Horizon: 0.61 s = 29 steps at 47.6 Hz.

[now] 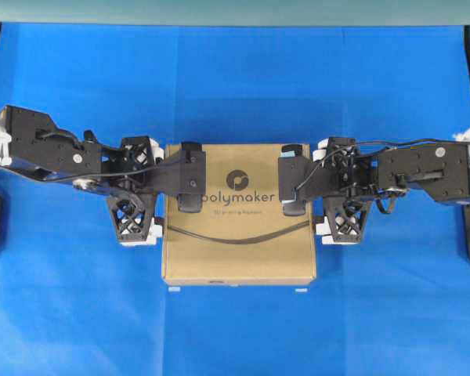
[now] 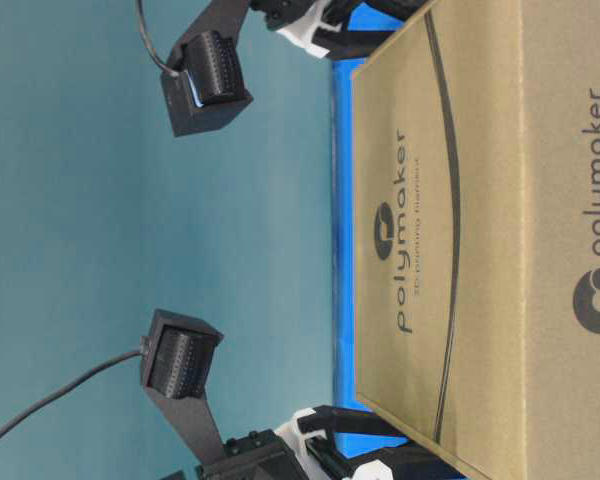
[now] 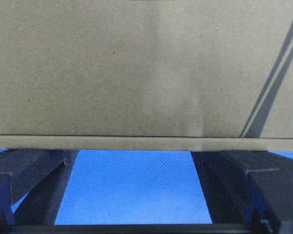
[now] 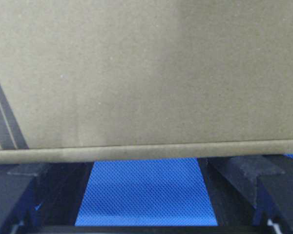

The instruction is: Lift up the cardboard box by clamping it between your arms.

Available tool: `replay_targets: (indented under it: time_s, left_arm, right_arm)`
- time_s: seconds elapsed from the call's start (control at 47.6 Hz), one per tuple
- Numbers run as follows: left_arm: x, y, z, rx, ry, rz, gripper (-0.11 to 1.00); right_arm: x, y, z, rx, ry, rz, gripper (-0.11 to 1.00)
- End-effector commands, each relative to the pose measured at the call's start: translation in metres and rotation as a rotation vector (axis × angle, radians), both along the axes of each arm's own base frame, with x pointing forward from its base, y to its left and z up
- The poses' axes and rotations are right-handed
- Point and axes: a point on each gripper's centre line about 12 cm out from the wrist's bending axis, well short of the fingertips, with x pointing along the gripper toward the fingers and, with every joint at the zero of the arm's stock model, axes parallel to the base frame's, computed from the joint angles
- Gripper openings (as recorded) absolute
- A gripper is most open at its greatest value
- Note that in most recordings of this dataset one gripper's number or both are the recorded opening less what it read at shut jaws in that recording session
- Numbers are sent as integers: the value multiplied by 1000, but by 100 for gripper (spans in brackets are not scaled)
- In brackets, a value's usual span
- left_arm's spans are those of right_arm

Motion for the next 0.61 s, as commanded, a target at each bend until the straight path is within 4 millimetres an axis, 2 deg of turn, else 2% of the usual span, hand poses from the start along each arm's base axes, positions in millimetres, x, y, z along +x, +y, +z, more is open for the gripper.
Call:
replay_targets:
  time_s: [0.0, 0.315, 0.589]
  left_arm:
    - [14, 1, 1, -8, -70, 18, 86]
    - [1, 0, -1, -7, -72, 17, 86]
    - [-22, 0, 1, -7, -66, 24, 86]
  right_arm:
    - [9, 0, 2, 8, -49, -14, 99]
    - [-7, 2, 2, 21, -75, -31, 99]
    - [-30, 4, 4, 44, -82, -80, 99]
